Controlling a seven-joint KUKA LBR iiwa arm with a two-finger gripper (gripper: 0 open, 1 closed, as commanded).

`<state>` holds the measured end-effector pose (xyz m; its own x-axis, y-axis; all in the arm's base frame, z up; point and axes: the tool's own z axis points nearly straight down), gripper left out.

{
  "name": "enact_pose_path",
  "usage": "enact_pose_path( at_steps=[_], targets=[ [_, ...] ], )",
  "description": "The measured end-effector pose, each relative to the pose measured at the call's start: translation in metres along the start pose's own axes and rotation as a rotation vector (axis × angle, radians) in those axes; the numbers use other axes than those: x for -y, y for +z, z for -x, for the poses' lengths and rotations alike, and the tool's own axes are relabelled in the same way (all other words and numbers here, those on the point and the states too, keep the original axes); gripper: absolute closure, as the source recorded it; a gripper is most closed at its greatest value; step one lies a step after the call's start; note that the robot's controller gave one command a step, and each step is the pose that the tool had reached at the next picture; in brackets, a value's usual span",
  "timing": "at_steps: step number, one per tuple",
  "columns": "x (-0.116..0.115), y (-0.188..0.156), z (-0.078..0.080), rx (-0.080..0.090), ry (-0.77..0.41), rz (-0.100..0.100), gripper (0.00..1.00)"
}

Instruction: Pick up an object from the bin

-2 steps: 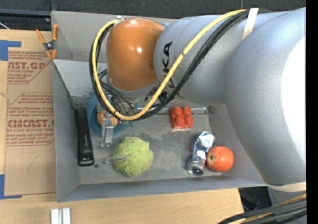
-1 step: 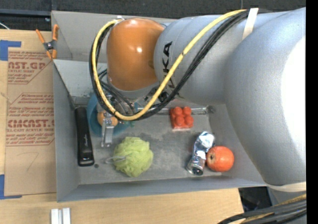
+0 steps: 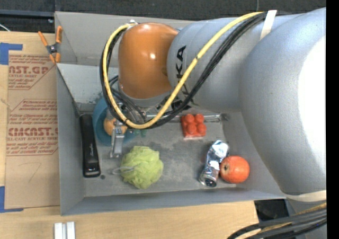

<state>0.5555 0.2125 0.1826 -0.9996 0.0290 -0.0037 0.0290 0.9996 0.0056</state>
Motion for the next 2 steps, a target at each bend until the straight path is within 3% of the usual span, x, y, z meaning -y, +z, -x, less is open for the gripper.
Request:
enact_pose_path(
  at_steps=[1, 2],
  targets=[
    [0.045, 0.009, 0.002, 0.001, -0.13, 0.0, 0.0],
    [0.014, -0.112, -0.009, 0.0, -0.053, 0.001, 0.0]
  ],
)
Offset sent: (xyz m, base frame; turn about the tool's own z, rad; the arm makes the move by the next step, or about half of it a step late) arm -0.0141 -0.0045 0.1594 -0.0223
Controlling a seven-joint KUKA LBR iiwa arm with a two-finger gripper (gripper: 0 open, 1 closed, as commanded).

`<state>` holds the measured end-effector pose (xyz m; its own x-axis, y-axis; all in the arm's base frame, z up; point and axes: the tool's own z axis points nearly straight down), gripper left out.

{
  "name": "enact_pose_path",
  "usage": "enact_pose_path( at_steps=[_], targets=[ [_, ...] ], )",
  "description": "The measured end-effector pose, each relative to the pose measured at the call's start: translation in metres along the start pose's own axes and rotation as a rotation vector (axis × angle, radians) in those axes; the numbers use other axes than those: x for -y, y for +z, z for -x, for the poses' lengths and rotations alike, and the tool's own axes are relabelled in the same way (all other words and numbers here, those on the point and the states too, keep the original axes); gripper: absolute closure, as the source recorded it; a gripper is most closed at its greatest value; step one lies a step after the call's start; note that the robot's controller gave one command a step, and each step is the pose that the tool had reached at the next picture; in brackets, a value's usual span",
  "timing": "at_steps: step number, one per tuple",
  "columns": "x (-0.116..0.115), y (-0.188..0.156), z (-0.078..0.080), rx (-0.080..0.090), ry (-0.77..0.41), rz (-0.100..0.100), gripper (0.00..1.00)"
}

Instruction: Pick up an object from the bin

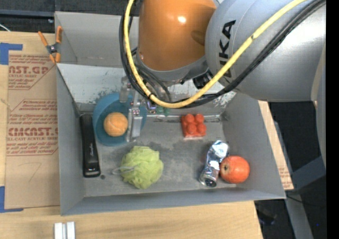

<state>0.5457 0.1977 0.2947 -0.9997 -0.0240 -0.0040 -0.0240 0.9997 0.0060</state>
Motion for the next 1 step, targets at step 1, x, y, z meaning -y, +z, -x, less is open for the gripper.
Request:
enact_pose_path(
  at_steps=[1],
  targets=[
    [0.0332, 0.0836, 0.0209, 0.002, 0.003, 0.0, 0.0]
  ],
)
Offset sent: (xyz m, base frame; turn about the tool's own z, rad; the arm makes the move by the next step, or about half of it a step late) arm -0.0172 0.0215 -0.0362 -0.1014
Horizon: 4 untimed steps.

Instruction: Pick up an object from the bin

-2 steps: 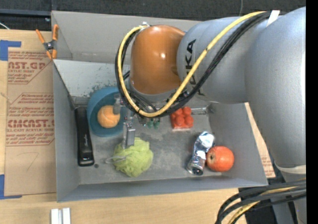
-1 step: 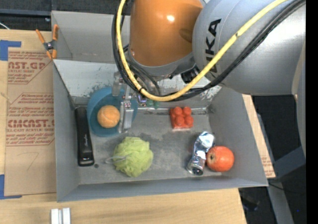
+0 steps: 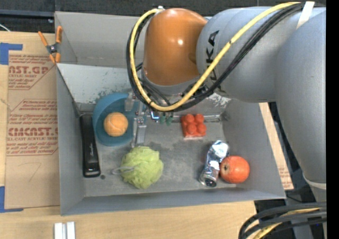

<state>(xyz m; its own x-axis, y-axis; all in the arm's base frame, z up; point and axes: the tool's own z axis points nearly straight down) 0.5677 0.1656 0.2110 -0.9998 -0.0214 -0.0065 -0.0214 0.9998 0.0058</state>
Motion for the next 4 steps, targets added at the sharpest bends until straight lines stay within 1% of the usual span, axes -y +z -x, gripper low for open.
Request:
enact_pose_path(
  at_steps=[1, 2, 3, 4],
  targets=[
    [-0.057, -0.051, -0.037, 0.012, -0.107, 0.007, 0.0],
    [0.012, 0.089, 0.026, 0.0, -0.016, -0.001, 0.0],
    [-0.039, -0.01, -0.001, 0.027, -0.061, 0.015, 0.0],
    [-0.012, 0.097, -0.002, 0.0, 0.091, 0.0, 0.0]
  ],
)
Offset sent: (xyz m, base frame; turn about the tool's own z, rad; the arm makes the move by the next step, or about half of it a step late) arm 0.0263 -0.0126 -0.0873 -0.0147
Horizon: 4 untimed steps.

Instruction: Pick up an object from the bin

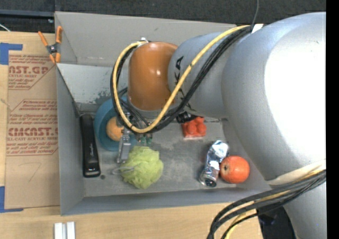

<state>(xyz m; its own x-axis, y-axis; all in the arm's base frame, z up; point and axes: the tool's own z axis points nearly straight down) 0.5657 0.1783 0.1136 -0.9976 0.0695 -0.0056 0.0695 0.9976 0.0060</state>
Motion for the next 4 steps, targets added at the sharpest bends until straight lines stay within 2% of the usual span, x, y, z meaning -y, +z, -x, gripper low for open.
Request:
enact_pose_path(
  at_steps=[1, 2, 3, 4],
  targets=[
    [-0.002, 0.022, 0.001, 0.013, 0.024, 0.005, 0.0],
    [-0.031, 0.001, -0.003, 0.011, -0.145, 0.004, 0.0],
    [0.009, -0.084, -0.001, 0.023, -0.034, 0.007, 0.0],
    [-0.006, 0.003, -0.004, 0.017, -0.367, 0.005, 0.0]
  ],
)
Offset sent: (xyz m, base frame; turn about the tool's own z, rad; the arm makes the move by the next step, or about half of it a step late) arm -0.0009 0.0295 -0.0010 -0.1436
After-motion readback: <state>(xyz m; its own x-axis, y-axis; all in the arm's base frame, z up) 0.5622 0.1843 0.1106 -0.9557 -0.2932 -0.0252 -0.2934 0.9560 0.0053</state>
